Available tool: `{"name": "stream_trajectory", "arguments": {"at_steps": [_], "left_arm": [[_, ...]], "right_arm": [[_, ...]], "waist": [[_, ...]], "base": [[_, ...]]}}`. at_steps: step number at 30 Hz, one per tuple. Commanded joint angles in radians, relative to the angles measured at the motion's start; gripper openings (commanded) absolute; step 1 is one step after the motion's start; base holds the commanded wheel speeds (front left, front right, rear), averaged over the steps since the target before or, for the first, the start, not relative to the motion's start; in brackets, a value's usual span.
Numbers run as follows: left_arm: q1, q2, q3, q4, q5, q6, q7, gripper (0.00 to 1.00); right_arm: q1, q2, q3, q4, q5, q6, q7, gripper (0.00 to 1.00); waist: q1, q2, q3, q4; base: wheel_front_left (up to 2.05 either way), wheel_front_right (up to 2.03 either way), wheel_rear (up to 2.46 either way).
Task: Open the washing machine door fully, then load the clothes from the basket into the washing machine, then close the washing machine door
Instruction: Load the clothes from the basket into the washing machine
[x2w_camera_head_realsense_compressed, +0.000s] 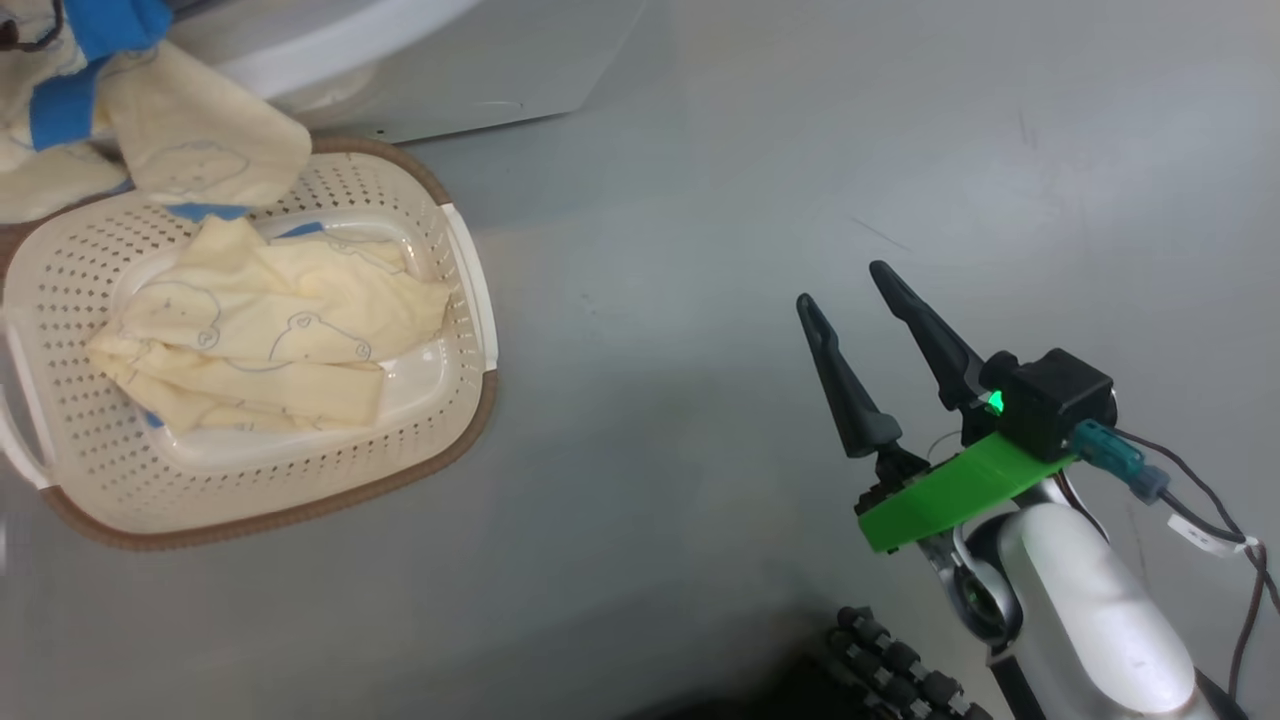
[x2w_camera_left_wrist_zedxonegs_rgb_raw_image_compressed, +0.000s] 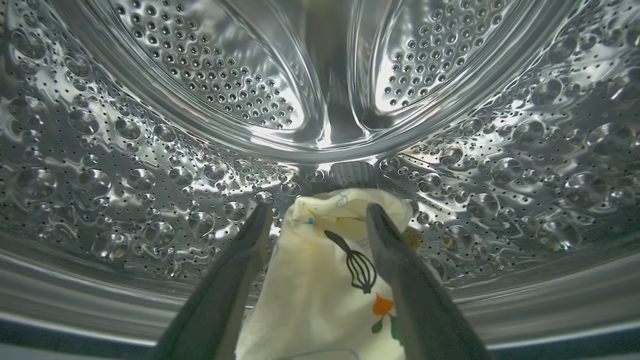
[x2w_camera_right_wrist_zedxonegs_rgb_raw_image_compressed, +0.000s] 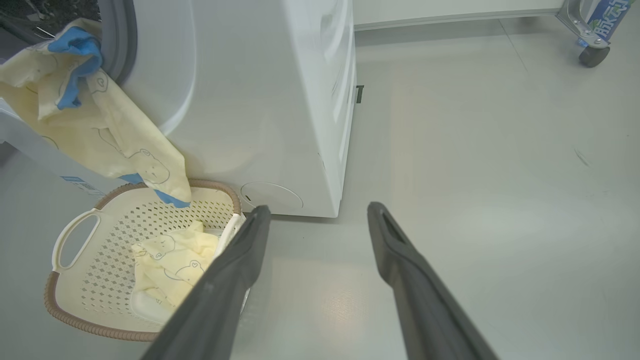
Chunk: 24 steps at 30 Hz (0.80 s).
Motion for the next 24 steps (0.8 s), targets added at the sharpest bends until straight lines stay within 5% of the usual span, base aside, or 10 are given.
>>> {"name": "stream_trajectory", "arguments": {"at_steps": [1,24], "left_arm": [[-0.023,0.023,0.004,-0.022,-0.01,0.01,-0.015,1.0],[0.186,-0.08,0.02,-0.011,-0.099,-0.028,-0.171,1.0]], "right_arm": [[0.007,-0.001,0.009,-0.019,-0.001,0.004,-0.007,1.0],[0.004,-0.001,-0.053,0.007,-0.033,0.004,-0.007,1.0]], "waist": [[0.0,-0.0001,-0.008,0.012],[0.0,-0.0001,-0.16,0.116]], "base": [[0.0,0.0,0.0],[0.0,0.0,0.0]]}}
